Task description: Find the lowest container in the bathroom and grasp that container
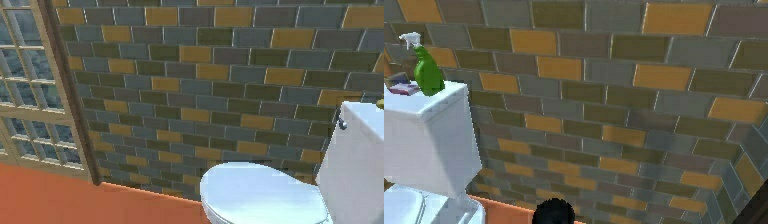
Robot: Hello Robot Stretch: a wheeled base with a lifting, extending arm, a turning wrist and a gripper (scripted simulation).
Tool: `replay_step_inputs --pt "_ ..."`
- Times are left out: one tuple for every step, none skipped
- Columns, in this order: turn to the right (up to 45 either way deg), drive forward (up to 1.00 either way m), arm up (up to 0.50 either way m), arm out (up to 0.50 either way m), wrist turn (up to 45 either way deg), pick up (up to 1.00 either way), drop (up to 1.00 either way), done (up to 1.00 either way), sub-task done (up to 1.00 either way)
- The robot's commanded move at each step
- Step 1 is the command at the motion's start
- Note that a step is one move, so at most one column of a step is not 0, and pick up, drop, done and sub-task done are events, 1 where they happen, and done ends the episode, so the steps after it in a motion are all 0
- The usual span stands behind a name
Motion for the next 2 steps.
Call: replay_step_inputs --pt "0.0 0.0 0.18 0.0 0.0 0.0 0.0 0.0 0.0" --pt "0.0 0.0 0.0 0.28 0.0 0.0 0.0 0.0 0.0"
